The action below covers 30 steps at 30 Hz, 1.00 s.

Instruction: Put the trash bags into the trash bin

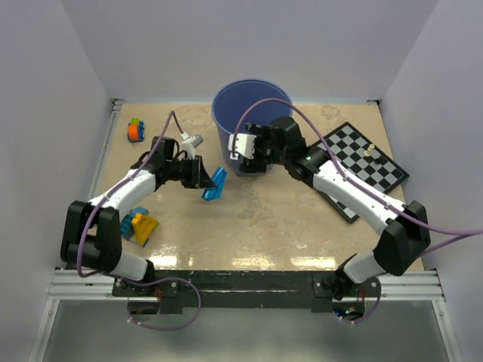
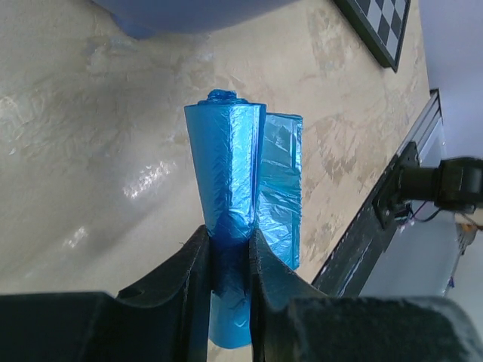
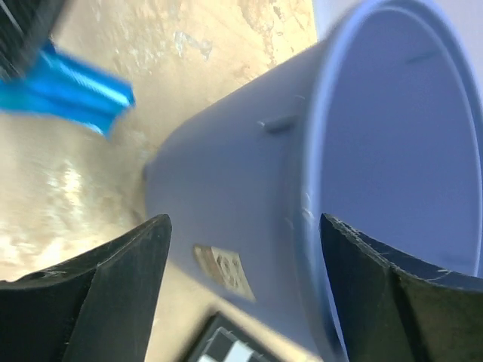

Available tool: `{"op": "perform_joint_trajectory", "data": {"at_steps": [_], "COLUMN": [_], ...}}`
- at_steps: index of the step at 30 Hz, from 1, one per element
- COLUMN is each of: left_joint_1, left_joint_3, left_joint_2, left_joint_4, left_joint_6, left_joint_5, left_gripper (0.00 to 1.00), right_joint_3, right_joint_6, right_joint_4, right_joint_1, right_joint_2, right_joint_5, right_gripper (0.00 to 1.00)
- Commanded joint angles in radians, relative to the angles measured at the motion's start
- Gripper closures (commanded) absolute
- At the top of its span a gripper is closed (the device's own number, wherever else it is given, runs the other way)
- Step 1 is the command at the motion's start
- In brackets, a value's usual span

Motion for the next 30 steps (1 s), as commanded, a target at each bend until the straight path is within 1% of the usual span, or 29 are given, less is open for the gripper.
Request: {"op": "perform_joint_trajectory", "data": {"at_steps": [1, 4, 5, 6, 8, 10, 11, 12, 14, 15, 17, 18, 19, 20, 21, 23, 25, 27, 29, 30], "left_joint_1": [-0.049, -0.070, -0.078, -0.092, -0.134, -0.180, -0.188, -0.193, -0.201, -0.210, -0.240, -0.253, -0.262, -0.265, -0.265, -0.264, -0.267, -0.276, -0.294, -0.300], "left_joint_3": [-0.053, -0.088, -0.106, -0.128, -0.146, -0.153, -0.163, -0.201, -0.307, -0.333, -0.408, -0.435, -0.450, -0.468, -0.478, -0.478, -0.469, -0.452, -0.437, -0.432], "left_joint_2": [0.085, 0.140, 0.154, 0.165, 0.196, 0.228, 0.240, 0.231, 0.185, 0.185, 0.186, 0.187, 0.187, 0.199, 0.214, 0.251, 0.286, 0.311, 0.329, 0.335], "left_joint_4": [0.236, 0.267, 0.307, 0.391, 0.486, 0.525, 0.528, 0.584, 0.725, 0.749, 0.891, 0.922, 0.951, 1.011, 1.036, 1.080, 1.094, 1.102, 1.111, 1.111], "left_joint_6": [-0.220, -0.393, -0.444, -0.499, -0.555, -0.602, -0.644, -0.693, -0.763, -0.765, -0.761, -0.748, -0.747, -0.748, -0.748, -0.722, -0.733, -0.756, -0.779, -0.791], "left_joint_5": [-0.087, -0.225, -0.226, -0.223, -0.233, -0.247, -0.250, -0.266, -0.302, -0.301, -0.283, -0.290, -0.298, -0.278, -0.264, -0.255, -0.249, -0.253, -0.259, -0.263], "left_gripper": [1.00, 1.00, 1.00, 1.00, 1.00, 1.00, 1.00, 1.00, 1.00, 1.00, 1.00, 1.00, 1.00, 1.00, 1.00, 1.00, 1.00, 1.00, 1.00, 1.00], "right_joint_3": [0.022, -0.062, -0.082, -0.098, -0.127, -0.153, -0.164, -0.178, -0.198, -0.216, -0.268, -0.294, -0.311, -0.322, -0.331, -0.343, -0.372, -0.423, -0.483, -0.510], "right_joint_6": [0.347, 0.584, 0.641, 0.685, 0.762, 0.837, 0.903, 0.978, 1.061, 1.086, 1.134, 1.158, 1.170, 1.178, 1.186, 1.186, 1.200, 1.241, 1.322, 1.356], "right_joint_4": [0.058, 0.091, 0.074, 0.054, 0.013, -0.019, -0.030, -0.046, -0.078, -0.073, -0.034, -0.017, -0.009, -0.007, 0.003, 0.022, 0.071, 0.147, 0.277, 0.307], "right_joint_1": [-0.004, -0.004, -0.004, -0.004, -0.004, -0.004, -0.004, -0.006, -0.013, -0.015, -0.023, -0.033, -0.043, -0.050, -0.055, -0.070, -0.087, -0.107, -0.121, -0.122], "right_joint_2": [-0.252, -0.407, -0.435, -0.457, -0.468, -0.463, -0.462, -0.460, -0.439, -0.433, -0.416, -0.397, -0.368, -0.335, -0.293, -0.212, -0.157, -0.140, -0.132, -0.126], "right_joint_5": [-0.005, 0.039, 0.061, 0.073, 0.062, 0.068, 0.085, 0.099, 0.052, 0.020, -0.019, -0.049, -0.086, -0.120, -0.150, -0.244, -0.327, -0.396, -0.407, -0.407], "right_gripper": [0.15, 0.14, 0.14, 0.16, 0.20, 0.25, 0.25, 0.24, 0.22, 0.22, 0.19, 0.19, 0.21, 0.23, 0.26, 0.30, 0.30, 0.29, 0.27, 0.27]}}
